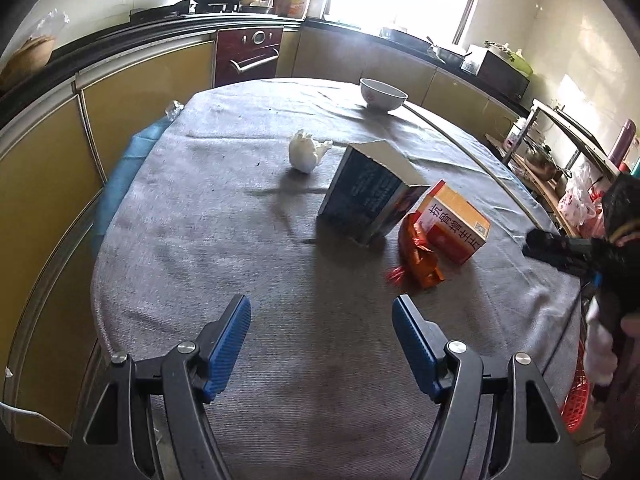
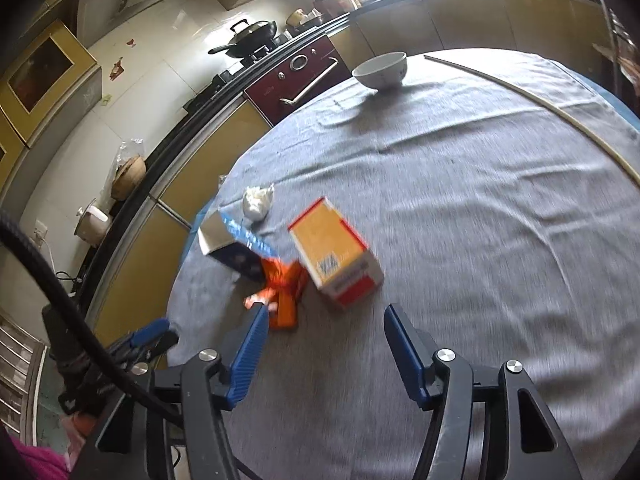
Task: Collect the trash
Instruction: 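Grasp the orange-and-white medicine box with the right tool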
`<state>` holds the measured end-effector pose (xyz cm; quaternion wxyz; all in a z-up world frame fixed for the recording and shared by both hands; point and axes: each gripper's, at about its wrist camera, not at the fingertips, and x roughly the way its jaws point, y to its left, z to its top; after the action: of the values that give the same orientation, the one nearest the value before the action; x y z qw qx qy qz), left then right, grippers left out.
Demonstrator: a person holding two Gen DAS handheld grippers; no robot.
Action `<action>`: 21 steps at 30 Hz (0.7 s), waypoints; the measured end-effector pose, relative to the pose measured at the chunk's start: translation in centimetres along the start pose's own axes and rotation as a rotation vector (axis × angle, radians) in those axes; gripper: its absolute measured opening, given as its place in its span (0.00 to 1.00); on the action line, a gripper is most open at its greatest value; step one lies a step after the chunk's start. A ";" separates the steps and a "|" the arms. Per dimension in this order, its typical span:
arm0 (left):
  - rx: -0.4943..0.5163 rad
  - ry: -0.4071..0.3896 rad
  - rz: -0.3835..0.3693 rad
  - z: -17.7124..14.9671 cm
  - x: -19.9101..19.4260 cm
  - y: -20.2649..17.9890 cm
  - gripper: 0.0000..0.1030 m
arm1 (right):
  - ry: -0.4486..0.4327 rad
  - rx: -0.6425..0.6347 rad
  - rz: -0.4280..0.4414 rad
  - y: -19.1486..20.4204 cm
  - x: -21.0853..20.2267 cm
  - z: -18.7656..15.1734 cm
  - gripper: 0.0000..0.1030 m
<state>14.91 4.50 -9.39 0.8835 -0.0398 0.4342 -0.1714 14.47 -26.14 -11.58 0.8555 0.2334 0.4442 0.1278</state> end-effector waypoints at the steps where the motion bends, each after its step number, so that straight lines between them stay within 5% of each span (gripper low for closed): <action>1: -0.003 0.000 0.000 0.0 0.0 0.2 0.72 | 0.000 -0.001 -0.003 -0.1 0.4 0.5 0.62; 11: -0.044 0.012 -0.002 -0.6 -0.3 2.4 0.72 | -0.019 0.026 0.015 -1.3 3.6 4.8 0.64; 21: -0.056 0.016 -0.007 -1.2 -0.7 3.1 0.72 | 0.080 -0.021 0.068 0.7 7.9 5.2 0.64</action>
<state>14.43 7.76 -10.26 0.8779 -0.0648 0.4456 -0.1627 23.30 -23.63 -14.16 0.8345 0.2343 0.4685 0.1708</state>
